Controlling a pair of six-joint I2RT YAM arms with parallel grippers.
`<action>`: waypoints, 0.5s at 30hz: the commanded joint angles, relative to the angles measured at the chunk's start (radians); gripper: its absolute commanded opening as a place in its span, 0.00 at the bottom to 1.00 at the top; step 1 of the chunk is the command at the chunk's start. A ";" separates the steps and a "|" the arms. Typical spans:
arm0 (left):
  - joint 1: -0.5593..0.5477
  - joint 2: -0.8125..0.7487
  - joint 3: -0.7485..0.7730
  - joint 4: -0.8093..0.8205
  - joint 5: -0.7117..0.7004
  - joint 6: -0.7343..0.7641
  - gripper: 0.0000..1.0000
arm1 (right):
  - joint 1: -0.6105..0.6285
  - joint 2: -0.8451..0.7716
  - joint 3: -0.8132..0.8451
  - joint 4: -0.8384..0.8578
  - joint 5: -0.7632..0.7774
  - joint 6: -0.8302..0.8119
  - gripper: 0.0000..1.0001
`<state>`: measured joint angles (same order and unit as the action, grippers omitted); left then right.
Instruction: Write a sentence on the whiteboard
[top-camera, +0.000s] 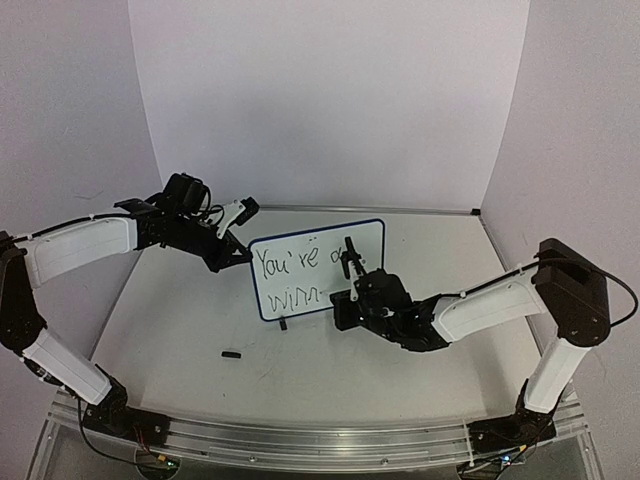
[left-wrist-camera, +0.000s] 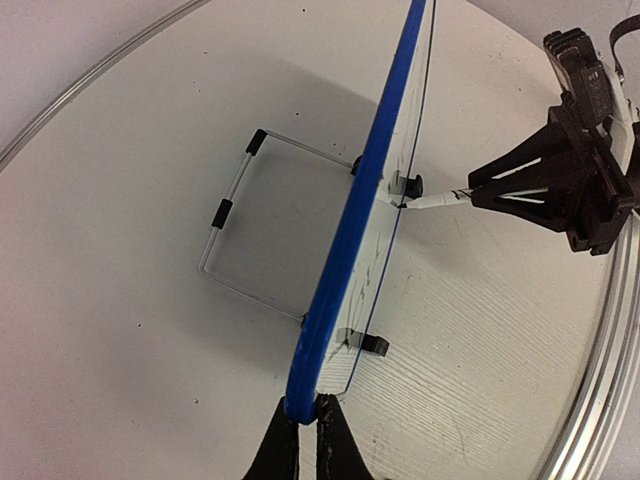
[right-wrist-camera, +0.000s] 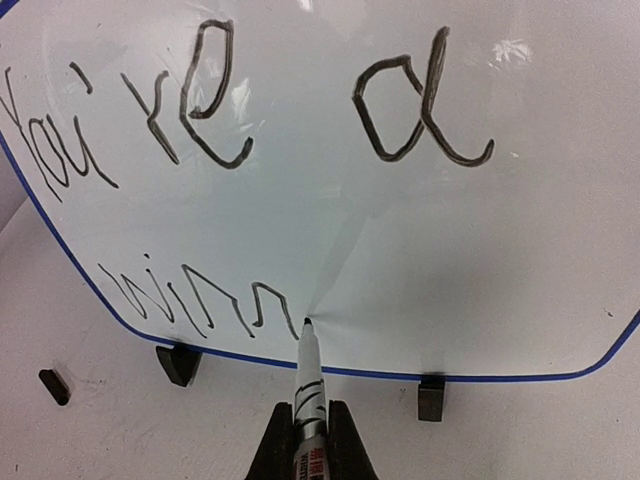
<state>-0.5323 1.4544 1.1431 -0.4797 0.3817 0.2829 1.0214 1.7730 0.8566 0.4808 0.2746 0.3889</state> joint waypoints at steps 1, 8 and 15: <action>0.001 0.024 -0.002 -0.055 -0.093 0.034 0.00 | -0.002 0.025 0.050 0.016 0.036 -0.017 0.00; 0.001 0.024 -0.001 -0.055 -0.094 0.034 0.00 | -0.003 0.030 0.060 -0.024 0.079 0.001 0.00; 0.002 0.023 -0.001 -0.054 -0.094 0.033 0.00 | -0.002 -0.007 0.041 -0.045 0.118 0.011 0.00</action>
<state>-0.5335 1.4544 1.1431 -0.4791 0.3813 0.2825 1.0237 1.7878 0.8818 0.4469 0.3154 0.3908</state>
